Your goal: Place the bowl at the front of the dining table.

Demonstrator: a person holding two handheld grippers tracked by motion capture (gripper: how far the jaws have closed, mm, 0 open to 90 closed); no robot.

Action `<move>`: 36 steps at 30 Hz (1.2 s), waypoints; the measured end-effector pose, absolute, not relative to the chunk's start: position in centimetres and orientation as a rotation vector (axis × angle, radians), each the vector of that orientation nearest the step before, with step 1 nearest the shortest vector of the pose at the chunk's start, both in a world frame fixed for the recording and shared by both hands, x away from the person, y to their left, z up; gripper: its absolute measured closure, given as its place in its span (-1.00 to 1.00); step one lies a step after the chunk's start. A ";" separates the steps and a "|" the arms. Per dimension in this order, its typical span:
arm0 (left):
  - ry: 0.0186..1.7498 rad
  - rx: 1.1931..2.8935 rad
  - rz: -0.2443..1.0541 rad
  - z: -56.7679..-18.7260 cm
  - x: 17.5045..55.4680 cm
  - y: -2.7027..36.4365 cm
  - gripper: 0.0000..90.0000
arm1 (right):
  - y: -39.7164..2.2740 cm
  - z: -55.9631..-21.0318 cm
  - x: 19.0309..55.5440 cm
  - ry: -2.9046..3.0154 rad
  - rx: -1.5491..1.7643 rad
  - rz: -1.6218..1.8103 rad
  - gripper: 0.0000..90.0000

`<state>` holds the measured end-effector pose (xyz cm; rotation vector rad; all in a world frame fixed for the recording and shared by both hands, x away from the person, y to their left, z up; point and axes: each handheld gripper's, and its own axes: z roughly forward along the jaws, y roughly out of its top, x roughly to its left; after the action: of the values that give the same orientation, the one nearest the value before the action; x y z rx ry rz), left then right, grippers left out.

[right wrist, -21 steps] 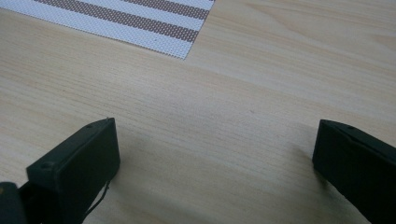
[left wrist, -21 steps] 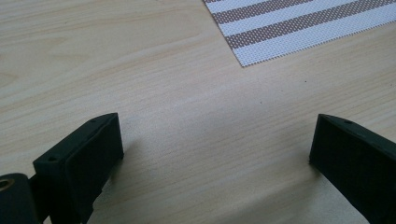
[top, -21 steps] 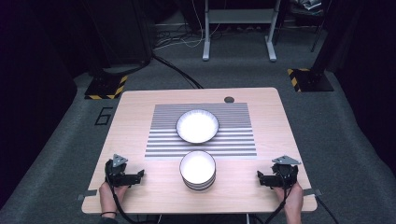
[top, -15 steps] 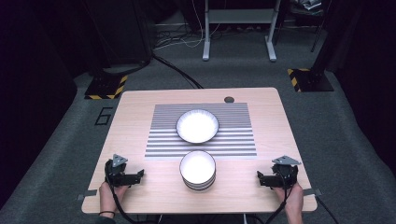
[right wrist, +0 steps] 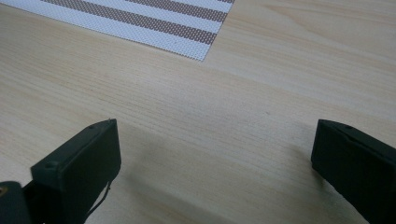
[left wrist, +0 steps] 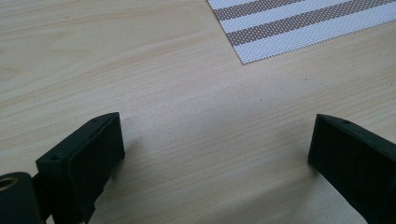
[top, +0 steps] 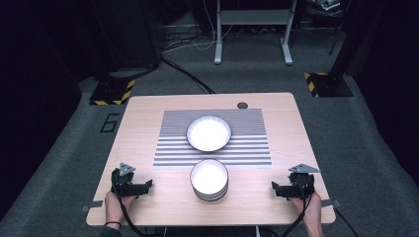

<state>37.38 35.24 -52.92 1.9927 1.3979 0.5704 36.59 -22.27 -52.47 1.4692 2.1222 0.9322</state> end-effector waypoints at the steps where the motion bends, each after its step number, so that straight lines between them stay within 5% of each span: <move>1: 1.393 1.992 0.566 -52.9 37.4 35.2 -0.93 | -22.2 -52.3 36.5 2.124 1.459 0.928 -0.98; 36: 1.177 1.988 0.459 -49.1 36.7 31.2 -0.87 | -18.6 -48.4 35.4 2.187 1.317 0.965 -0.93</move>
<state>36.66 31.16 -49.09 1.9885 1.1773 0.4595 35.40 -18.58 -48.38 1.3174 2.1874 0.9647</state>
